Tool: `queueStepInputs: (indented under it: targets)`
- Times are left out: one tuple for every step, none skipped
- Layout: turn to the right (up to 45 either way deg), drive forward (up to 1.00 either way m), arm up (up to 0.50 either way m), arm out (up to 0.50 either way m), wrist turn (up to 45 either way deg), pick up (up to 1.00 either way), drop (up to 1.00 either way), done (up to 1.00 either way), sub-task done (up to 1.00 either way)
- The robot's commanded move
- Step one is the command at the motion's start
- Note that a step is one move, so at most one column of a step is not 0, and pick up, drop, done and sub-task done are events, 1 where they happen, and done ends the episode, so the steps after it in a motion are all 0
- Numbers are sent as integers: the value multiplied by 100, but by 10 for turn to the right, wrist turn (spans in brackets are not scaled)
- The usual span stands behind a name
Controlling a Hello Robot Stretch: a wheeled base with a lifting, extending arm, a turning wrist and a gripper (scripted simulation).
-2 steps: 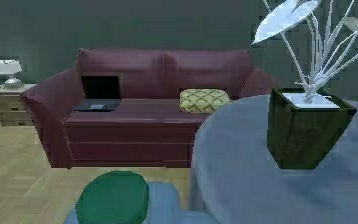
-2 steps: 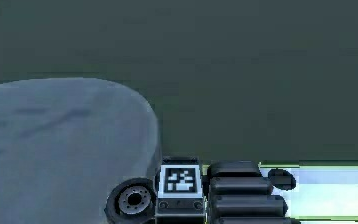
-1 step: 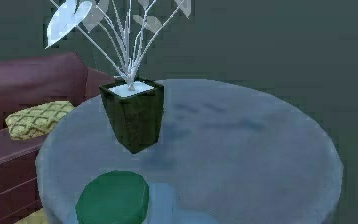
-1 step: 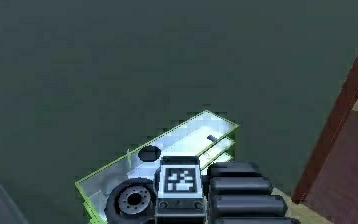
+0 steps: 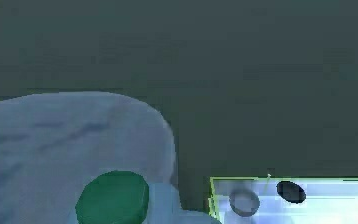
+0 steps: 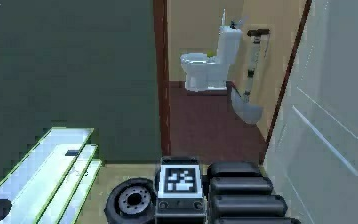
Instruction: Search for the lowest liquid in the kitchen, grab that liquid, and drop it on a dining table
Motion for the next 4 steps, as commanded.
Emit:
queueStepInputs:
  targets:
    - [-450,0,0,0,0,0,0,0,0]
    - [-450,0,0,0,0,0,0,0,0]
    - [-330,0,0,0,0,0,0,0,0]
    - [0,0,0,42,0,0,0,0,0]
